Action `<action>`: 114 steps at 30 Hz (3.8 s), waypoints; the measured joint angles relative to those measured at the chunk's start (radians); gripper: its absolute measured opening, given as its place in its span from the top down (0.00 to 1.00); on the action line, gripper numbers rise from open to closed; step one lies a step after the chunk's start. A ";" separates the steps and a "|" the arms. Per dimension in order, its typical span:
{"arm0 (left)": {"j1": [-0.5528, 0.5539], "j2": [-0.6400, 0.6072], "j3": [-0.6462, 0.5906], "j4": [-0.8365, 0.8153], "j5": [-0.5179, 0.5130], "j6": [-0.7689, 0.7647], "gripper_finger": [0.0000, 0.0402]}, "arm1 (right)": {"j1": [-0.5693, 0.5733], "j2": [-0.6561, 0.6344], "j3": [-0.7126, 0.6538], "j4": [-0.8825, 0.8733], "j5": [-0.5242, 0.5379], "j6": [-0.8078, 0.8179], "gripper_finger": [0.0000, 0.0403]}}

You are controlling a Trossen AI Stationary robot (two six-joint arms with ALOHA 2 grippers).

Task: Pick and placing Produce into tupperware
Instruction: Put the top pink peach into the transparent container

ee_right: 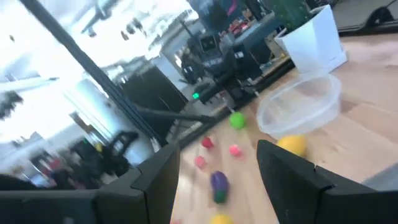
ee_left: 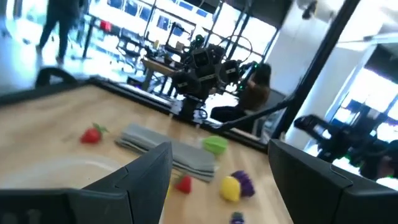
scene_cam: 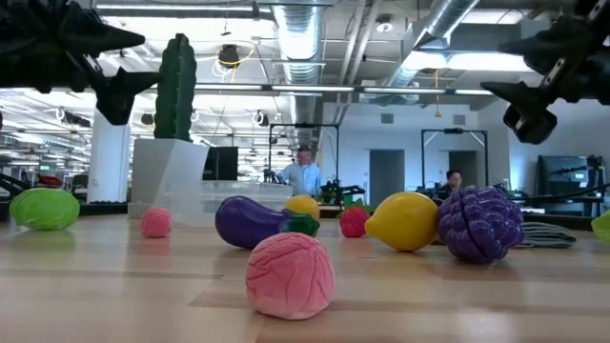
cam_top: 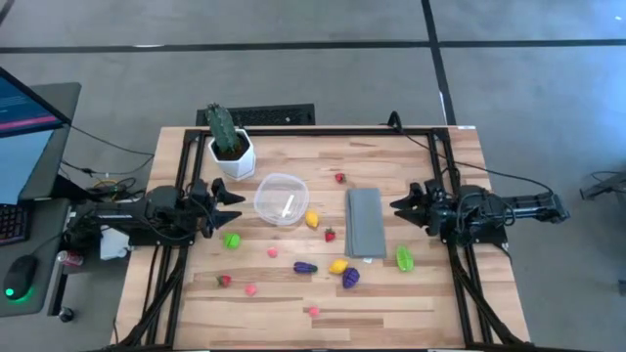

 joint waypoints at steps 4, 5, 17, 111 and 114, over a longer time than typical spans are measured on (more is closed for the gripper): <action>0.000 0.000 0.000 0.003 -0.078 -0.050 0.36 | 0.000 0.000 0.000 0.084 0.064 0.091 0.41; 0.000 0.000 0.000 0.003 -0.093 -0.085 0.36 | 0.000 0.000 0.000 0.103 0.074 0.108 0.41; 0.000 0.000 0.000 -0.043 -0.200 -0.331 0.36 | 0.000 0.000 0.000 0.096 0.198 0.063 0.41; -0.309 0.887 0.497 -0.210 -0.007 -0.106 0.36 | 0.028 0.001 0.023 0.195 0.231 -0.221 0.41; -0.311 0.930 0.546 -0.284 -0.007 -0.061 0.36 | 0.028 0.001 0.023 0.208 0.231 -0.279 0.41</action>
